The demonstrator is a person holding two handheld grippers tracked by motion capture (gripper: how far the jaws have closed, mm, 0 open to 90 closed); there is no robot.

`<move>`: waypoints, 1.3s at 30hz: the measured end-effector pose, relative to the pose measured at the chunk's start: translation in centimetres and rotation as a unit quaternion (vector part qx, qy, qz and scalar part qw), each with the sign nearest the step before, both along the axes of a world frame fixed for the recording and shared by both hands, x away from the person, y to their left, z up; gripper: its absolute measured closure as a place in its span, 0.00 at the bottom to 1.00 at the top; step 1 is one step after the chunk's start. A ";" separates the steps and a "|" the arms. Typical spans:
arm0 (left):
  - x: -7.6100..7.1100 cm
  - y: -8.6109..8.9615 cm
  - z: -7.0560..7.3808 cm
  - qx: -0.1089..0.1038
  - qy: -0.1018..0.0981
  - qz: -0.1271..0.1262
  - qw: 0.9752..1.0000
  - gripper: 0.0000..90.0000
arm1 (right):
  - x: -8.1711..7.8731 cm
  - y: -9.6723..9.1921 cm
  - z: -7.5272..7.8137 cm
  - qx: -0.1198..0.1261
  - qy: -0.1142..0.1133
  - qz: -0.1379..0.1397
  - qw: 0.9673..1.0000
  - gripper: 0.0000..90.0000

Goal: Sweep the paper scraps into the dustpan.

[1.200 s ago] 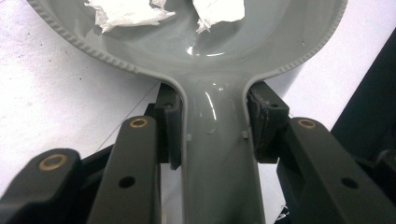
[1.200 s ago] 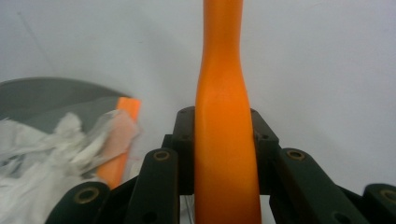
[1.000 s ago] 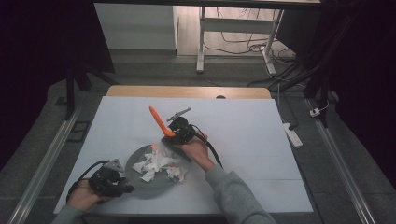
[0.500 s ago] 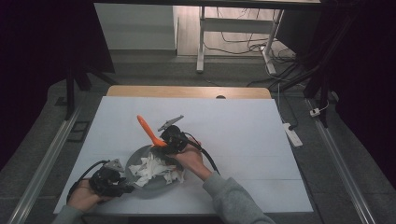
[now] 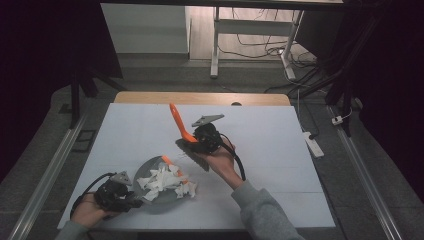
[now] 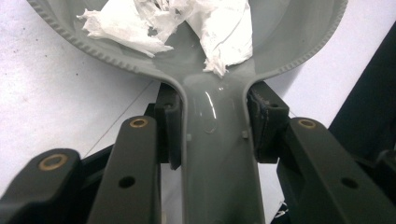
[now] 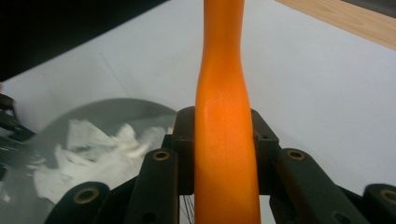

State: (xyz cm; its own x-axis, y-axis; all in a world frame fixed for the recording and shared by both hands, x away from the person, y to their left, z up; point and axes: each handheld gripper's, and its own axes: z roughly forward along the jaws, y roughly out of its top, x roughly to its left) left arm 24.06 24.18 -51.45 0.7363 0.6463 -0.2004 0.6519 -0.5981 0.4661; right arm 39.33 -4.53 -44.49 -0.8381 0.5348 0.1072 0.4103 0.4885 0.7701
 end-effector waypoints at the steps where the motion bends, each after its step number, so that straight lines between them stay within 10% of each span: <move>1: -0.1 0.0 0.0 -0.001 0.000 0.002 1.000 0.69 | 0.0 -0.4 -0.1 -0.005 -0.001 -0.007 1.000 0.78; 8: -0.6 0.3 0.2 -0.002 0.000 0.005 1.000 0.69 | 1.5 -1.9 -1.3 -0.035 0.006 -0.043 0.998 0.78; 23: -0.1 0.2 0.0 -0.002 0.000 0.003 1.000 0.69 | 6.6 2.6 -4.4 -0.113 0.046 -0.048 0.991 0.78; 39: 0.3 -0.3 -0.1 0.000 0.002 0.006 1.000 0.69 | 2.2 5.3 -4.7 -0.109 0.071 0.033 0.991 0.78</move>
State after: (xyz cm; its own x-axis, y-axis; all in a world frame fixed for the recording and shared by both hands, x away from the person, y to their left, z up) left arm 24.33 23.85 -51.51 0.7272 0.6558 -0.2026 0.6612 -0.5901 0.4633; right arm 41.49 0.80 -49.19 -0.8567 0.5028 0.1152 0.4690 0.6663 0.5797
